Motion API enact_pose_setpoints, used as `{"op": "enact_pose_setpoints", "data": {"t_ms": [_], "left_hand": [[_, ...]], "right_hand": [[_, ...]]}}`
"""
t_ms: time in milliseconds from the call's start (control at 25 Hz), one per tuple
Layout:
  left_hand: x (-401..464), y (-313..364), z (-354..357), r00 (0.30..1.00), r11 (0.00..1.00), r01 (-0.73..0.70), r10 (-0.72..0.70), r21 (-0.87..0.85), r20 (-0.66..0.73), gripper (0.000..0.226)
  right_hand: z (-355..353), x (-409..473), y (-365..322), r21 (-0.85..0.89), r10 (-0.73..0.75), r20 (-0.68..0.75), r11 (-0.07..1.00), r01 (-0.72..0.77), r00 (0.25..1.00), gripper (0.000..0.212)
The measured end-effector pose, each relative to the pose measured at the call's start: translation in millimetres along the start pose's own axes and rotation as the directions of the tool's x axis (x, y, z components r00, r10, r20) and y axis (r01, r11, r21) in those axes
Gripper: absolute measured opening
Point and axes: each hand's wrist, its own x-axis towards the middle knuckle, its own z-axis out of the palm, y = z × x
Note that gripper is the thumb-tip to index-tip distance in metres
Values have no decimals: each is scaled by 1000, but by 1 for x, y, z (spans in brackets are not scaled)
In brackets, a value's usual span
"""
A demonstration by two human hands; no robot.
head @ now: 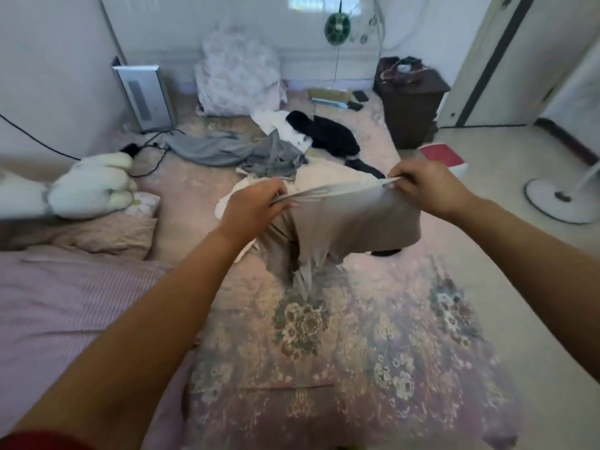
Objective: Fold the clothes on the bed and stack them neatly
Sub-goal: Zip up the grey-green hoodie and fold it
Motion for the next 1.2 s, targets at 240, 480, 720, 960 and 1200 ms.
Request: {"op": "enact_pose_setpoints", "data": {"t_ms": [240, 480, 720, 960, 1200], "left_hand": [[89, 45, -104, 992, 997, 44, -51, -63, -112, 40], [126, 77, -198, 975, 988, -71, 98, 139, -199, 49], [139, 100, -248, 966, 962, -93, 149, 255, -211, 48], [141, 98, -247, 982, 936, -81, 134, 343, -132, 48], [138, 73, -193, 1000, 958, 11, -17, 286, 18, 47]], "right_hand": [[-152, 49, -57, -153, -49, -18, 987, 46, 999, 27], [-246, 64, -110, -239, -145, -157, 965, 104, 977, 27], [-290, 63, -134, -289, -222, -277, 947, 140, 935, 29], [-277, 68, -122, -213, -169, -295, 971, 107, 940, 27], [-209, 100, -89, -100, -93, -193, 992, 74, 977, 30]]}}
